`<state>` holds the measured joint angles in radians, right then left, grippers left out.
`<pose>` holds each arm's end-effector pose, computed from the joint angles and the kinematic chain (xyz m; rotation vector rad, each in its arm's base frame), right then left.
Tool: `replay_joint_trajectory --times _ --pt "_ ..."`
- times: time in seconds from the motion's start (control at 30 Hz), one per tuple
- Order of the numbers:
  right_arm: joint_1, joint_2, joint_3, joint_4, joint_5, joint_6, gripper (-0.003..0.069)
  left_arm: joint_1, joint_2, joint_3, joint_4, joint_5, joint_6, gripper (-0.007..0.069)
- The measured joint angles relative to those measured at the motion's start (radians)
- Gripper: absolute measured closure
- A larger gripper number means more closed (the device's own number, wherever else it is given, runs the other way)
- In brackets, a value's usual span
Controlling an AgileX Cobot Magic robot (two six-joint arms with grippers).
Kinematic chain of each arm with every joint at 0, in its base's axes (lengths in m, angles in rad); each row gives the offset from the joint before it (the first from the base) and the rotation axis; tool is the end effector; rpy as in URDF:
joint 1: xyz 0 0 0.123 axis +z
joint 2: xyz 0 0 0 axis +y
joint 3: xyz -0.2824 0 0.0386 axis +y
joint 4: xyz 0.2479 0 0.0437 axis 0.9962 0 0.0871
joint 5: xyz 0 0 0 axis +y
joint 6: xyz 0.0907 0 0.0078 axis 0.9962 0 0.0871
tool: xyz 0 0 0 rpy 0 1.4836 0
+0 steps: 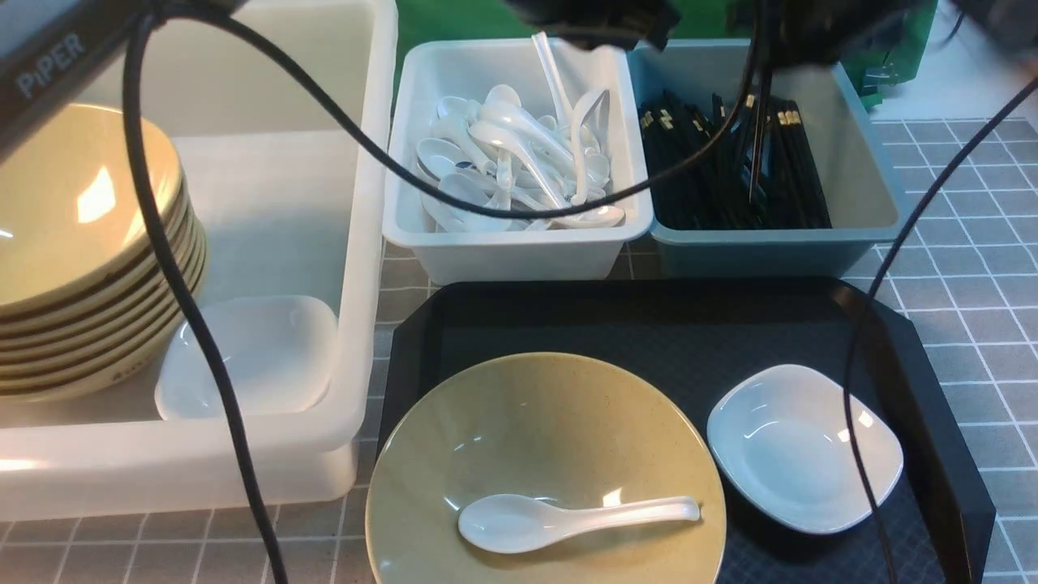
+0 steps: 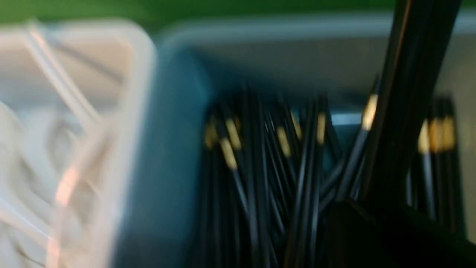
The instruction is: On grey table put chopsticks spoon bowls plates into blue grey white boxes.
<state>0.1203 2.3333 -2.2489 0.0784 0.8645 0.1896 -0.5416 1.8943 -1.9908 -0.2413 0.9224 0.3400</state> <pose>0.5284 0.0693 0.2542 0.1198 2.4398 0.2343 0.3644 -0.2395 0.3865 0.9221 2.1199 -0.3993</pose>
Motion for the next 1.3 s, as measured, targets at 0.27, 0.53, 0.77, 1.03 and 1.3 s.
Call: replay_joint_trajectory --times 0.27,0.53,0.77,1.03,1.3 --pt "0.003 -0.003 -0.041 0.001 0.224 -0.098 0.0224 0.0 -0.064 0.0 0.1 0.218 -0.022 0.0636" --pt "0.095 -0.212 -0.082 0.017 0.377 -0.365 0.0144 0.0 -0.294 0.06 0.119 0.327 -0.023 0.0636" --pt "0.291 -0.469 0.166 0.028 0.382 -0.485 0.0141 0.0 -0.613 0.423 0.123 0.334 -0.047 0.0636" --pt "0.505 -0.672 0.629 0.032 0.385 -0.635 0.0141 0.0 -0.979 0.906 0.125 0.266 -0.102 0.0636" --pt "0.631 -0.627 0.89 0.03 0.374 -0.817 0.0141 0.0 -1.164 1.161 0.07 0.096 -0.139 0.0636"
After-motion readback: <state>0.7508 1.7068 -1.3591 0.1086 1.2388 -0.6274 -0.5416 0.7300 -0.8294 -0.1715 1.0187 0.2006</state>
